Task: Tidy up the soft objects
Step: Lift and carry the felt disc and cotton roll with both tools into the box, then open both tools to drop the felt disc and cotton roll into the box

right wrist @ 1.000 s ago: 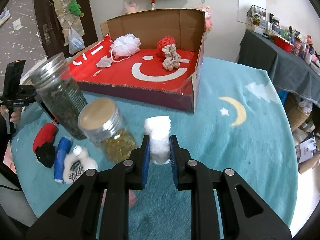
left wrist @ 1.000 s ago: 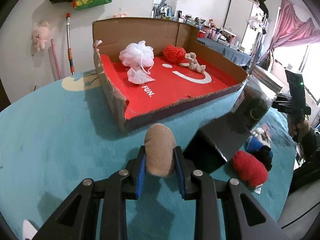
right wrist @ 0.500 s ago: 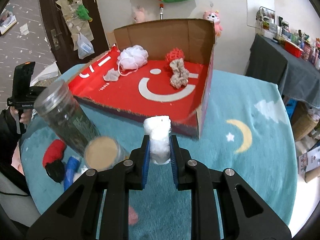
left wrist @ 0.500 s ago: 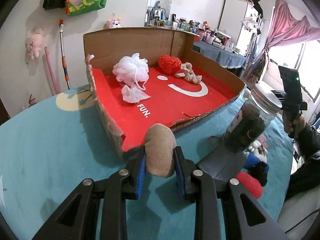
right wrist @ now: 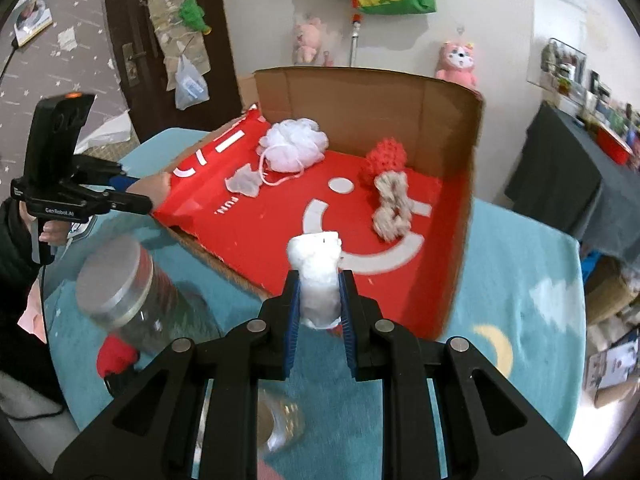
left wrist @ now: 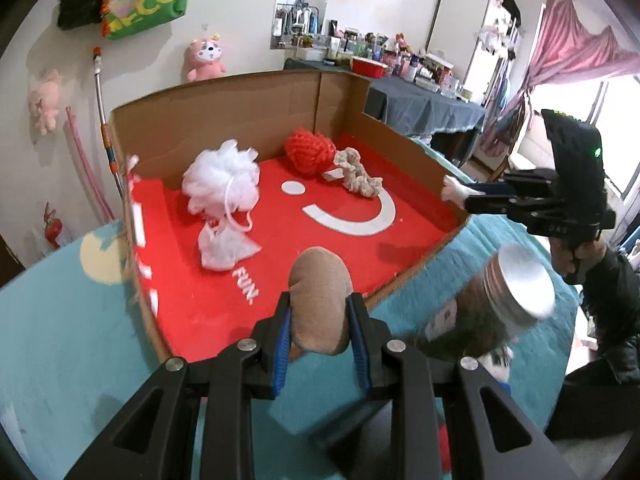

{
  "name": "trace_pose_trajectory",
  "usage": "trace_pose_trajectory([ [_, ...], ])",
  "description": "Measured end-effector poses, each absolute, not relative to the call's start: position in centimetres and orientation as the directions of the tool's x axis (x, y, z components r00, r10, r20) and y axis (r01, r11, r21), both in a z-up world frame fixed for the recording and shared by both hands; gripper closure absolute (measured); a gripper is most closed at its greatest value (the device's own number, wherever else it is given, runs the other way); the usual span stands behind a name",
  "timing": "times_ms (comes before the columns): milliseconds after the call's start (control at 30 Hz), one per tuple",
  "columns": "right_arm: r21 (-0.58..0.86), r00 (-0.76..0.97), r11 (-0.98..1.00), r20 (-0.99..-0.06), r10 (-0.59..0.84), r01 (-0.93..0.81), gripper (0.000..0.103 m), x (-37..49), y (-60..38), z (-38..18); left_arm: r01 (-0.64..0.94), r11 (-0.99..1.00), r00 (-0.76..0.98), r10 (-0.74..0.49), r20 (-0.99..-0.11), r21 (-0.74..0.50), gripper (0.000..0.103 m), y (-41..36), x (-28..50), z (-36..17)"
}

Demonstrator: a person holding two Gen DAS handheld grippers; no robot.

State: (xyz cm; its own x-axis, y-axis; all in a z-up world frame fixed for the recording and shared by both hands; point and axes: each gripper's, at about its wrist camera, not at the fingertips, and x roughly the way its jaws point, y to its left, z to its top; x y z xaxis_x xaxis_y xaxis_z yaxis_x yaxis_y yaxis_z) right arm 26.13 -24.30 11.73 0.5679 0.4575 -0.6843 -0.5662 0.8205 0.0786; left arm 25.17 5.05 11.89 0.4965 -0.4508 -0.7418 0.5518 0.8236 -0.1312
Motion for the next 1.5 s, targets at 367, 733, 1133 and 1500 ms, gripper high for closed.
trace_pose_trajectory([
  [367, 0.029, 0.5, 0.811, -0.774, 0.388, -0.584, 0.085, 34.3, -18.5, 11.2, 0.539, 0.838, 0.421, -0.359, -0.833, -0.088, 0.072, -0.4, 32.8, 11.5],
  [733, 0.091, 0.365, 0.851, -0.876, 0.316, -0.517, 0.085, 42.4, -16.0, 7.5, 0.489, 0.87, 0.36, -0.266, -0.894, -0.062, 0.07, -2.7, 39.8, 7.3],
  [1133, 0.082, 0.332, 0.87, -0.904, 0.27, -0.485, 0.085, 44.4, -15.8, 5.7, 0.48, 0.877, 0.372, -0.229, -0.9, -0.025, 0.067, -2.5, 40.5, 5.8],
  [1500, 0.092, 0.319, 0.873, -0.908, 0.27, -0.478, 0.084, 45.3, -15.6, 5.0, 0.469, 0.883, 0.384, -0.226, -0.895, -0.021, 0.057, -2.4, 40.9, 5.5],
])
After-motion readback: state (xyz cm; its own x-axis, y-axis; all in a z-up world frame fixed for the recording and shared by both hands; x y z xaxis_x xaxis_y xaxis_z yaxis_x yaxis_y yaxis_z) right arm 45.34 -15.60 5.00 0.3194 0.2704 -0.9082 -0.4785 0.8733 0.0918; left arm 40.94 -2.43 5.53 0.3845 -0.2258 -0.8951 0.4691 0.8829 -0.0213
